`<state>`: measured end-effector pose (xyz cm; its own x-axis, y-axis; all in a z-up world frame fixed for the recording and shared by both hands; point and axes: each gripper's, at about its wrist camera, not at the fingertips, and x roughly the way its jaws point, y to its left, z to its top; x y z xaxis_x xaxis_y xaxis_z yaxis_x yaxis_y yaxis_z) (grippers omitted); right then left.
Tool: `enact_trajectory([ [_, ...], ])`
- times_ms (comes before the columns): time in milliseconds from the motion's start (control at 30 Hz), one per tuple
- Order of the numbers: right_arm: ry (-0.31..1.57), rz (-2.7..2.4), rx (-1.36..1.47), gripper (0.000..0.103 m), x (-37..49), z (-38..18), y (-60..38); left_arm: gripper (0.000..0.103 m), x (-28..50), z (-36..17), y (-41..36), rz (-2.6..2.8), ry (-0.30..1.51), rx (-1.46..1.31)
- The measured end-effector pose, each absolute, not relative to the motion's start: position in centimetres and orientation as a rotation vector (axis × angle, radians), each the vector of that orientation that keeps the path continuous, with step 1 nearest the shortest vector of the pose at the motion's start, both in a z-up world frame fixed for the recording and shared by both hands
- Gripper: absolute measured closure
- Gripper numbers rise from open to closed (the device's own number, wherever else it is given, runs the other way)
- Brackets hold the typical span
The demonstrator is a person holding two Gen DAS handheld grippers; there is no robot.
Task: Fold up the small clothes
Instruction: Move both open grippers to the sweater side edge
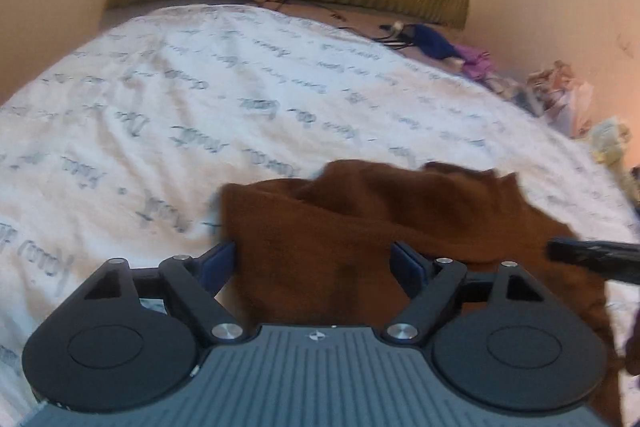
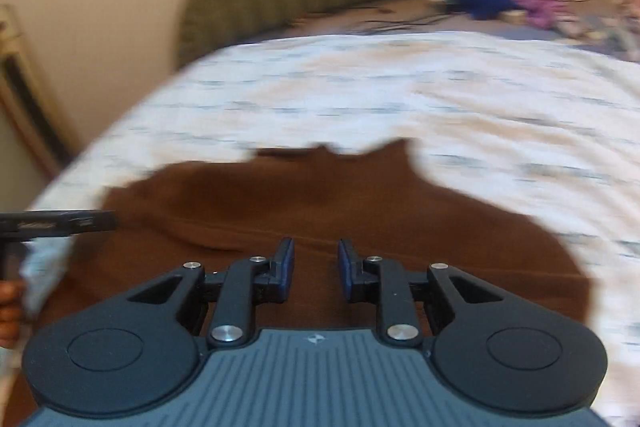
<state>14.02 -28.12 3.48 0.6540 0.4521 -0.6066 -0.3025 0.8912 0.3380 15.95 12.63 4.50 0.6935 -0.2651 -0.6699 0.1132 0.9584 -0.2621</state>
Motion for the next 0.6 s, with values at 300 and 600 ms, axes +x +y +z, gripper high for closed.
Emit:
enact_trajectory([
  [300,0.862,0.536,0.271,0.097,20.2,-0.4,-22.3,0.0,14.7,0.7,7.3,-0.192,0.83,0.14],
  [600,0.798,0.65,0.493,0.098,19.4,1.5,-25.9,0.014,13.1,6.4,13.4,-0.264,0.739,-0.211],
])
